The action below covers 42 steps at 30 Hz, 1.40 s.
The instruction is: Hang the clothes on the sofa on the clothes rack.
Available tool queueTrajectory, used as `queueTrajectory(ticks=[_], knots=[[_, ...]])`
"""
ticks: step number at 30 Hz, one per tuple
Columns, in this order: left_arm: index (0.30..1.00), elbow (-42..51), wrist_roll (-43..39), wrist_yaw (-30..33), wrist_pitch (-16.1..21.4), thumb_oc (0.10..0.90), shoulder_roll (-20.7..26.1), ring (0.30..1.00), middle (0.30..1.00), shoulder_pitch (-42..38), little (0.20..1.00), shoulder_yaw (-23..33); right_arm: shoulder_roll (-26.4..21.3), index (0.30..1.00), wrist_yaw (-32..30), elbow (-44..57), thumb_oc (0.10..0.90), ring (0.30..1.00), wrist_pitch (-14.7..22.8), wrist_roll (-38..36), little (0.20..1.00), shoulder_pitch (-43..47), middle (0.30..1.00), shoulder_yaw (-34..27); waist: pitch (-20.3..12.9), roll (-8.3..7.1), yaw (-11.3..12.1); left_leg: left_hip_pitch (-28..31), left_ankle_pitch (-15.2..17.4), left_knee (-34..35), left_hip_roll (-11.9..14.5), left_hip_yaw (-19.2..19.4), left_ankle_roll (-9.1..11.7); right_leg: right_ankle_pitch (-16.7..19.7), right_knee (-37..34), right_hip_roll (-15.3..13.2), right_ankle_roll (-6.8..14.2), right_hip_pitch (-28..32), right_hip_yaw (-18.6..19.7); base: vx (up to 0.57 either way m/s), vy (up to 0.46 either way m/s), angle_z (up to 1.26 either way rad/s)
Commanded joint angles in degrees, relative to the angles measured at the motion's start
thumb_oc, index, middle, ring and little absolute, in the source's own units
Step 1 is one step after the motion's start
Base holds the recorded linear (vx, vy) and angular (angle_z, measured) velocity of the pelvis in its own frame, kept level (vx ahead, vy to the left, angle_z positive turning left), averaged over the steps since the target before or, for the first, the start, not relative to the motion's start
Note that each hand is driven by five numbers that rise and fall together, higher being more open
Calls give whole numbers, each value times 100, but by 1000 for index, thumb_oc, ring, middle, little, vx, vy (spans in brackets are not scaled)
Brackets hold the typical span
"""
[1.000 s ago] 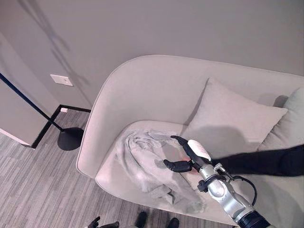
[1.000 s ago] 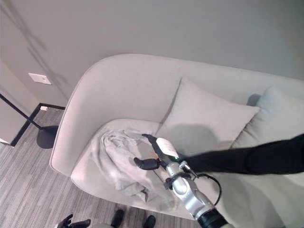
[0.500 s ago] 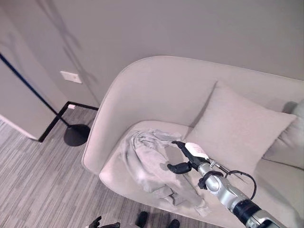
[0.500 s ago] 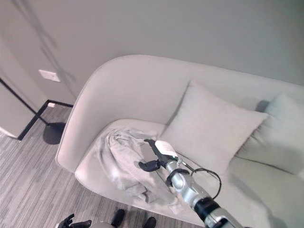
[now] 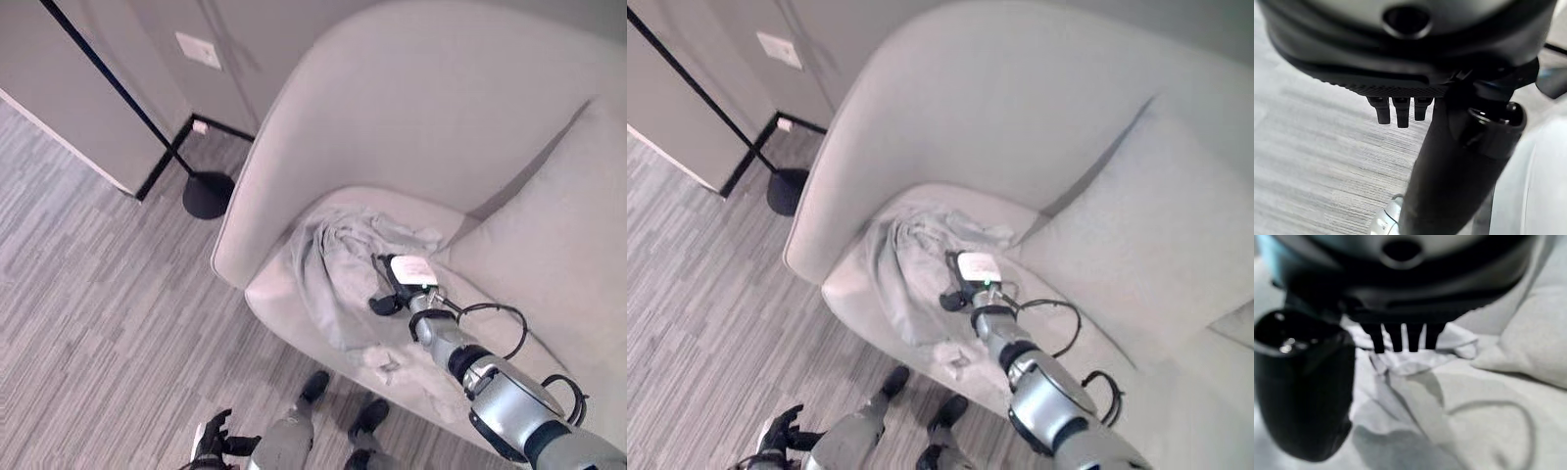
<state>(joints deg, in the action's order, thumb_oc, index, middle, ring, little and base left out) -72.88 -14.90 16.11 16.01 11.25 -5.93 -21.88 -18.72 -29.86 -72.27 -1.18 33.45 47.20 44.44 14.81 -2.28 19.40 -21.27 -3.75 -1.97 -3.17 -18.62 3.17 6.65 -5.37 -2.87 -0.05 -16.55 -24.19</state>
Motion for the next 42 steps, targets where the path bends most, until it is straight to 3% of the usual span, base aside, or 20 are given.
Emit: queueTrajectory(ticks=[1,8,15,16,17,19,23,33,35,37,38,39,40,41,42], knots=[[900,-93,446,319,282,800,-180,900,900,-126,900,-238,-143,900,-544,-101,800,900,-273,305,900,269,900,212,-143,-6,-86,161,-214,697,20,325,46,-280,37,-228,684,187,384,-58,23,-14],[900,134,905,672,313,800,-177,900,900,-587,900,-701,211,900,-642,-704,800,900,-523,733,900,247,900,568,151,2,-178,-288,-316,697,12,355,68,-162,37,-234,698,-286,516,-48,22,-10],[900,282,1193,850,280,800,-163,900,900,-812,900,-892,797,900,-394,-988,800,900,-424,612,900,-147,900,588,372,72,-138,-620,-391,697,-34,264,76,-97,37,-271,716,-601,483,-11,12,-6],[900,341,1275,875,251,800,-143,900,900,-828,900,-945,945,705,-226,-994,670,705,-272,258,705,-178,705,521,421,109,-100,-688,-413,697,-58,234,79,-79,37,-288,715,-670,445,0,0,0],[900,338,1341,867,225,800,-145,900,900,-825,900,-963,1102,300,28,-1086,400,300,-88,-251,300,-229,300,342,436,134,-36,-729,-426,697,-86,196,82,-79,37,-301,709,-682,407,0,0,0],[900,306,1397,857,182,800,-150,900,900,-752,900,-949,1266,300,211,-1109,400,300,105,-919,300,-315,300,152,402,164,26,-718,-415,697,-122,171,76,-85,37,-313,704,-650,380,8,8,3],[900,172,1397,929,132,800,-138,900,900,-583,900,-819,1472,300,253,-993,400,300,312,-1589,300,-542,300,-18,278,137,49,-565,-375,697,-129,185,59,-120,37,-309,684,-494,389,44,-6,12],[900,107,1427,949,41,800,-160,900,900,-442,900,-725,1457,300,210,-888,400,300,468,-2249,300,-984,300,-422,36,91,-30,-168,-288,697,-70,240,22,-232,37,-287,653,-110,430,44,-23,3],[900,0,1310,909,18,800,-185,900,900,-397,900,-641,1384,300,220,-809,400,300,649,-2994,300,-1152,300,-882,-111,93,-86,-43,-255,697,-65,256,11,-274,37,-279,651,1,424,84,-34,2],[900,-148,772,843,62,800,-228,900,900,-297,900,-371,1381,300,468,-284,400,300,1052,-4879,300,-1397,300,-1620,-297,81,-186,108,-208,697,-26,313,-10,-313,37,-271,640,141,479,75,-47,0],[900,-148,771,842,62,800,-228,900,900,-296,900,-372,1380,300,469,-283,400,300,1051,-4881,300,-1399,300,-1619,-295,81,-185,111,-207,697,-25,315,-9,-314,37,-270,640,143,480,60,-57,-1],[900,-142,370,738,102,800,-212,900,900,-236,900,-164,1413,300,751,236,400,300,1230,-5875,300,-1550,300,-1811,-374,60,-242,218,-184,697,5,375,-17,-337,37,-247,626,225,532,44,-46,-5],[900,-129,170,705,118,800,-185,900,900,-220,900,-54,1446,300,957,516,400,300,1337,-6443,300,-1617,300,-1875,-416,42,-276,293,-166,697,32,415,-18,-354,37,-236,620,285,556,44,-46,-6],[900,-128,169,704,118,800,-185,900,900,-219,900,-53,1446,300,958,517,400,300,1337,-6445,300,-1618,300,-1873,-413,43,-275,298,-165,697,33,416,-18,-354,37,-235,620,289,558,56,-60,-8],[900,-41,-63,648,151,800,-135,900,900,-164,900,69,1487,300,1337,1138,400,300,1506,-7273,300,-1810,300,-1819,-502,17,-325,440,-131,697,77,473,-24,-389,37,-232,608,411,603,41,-37,-17]])
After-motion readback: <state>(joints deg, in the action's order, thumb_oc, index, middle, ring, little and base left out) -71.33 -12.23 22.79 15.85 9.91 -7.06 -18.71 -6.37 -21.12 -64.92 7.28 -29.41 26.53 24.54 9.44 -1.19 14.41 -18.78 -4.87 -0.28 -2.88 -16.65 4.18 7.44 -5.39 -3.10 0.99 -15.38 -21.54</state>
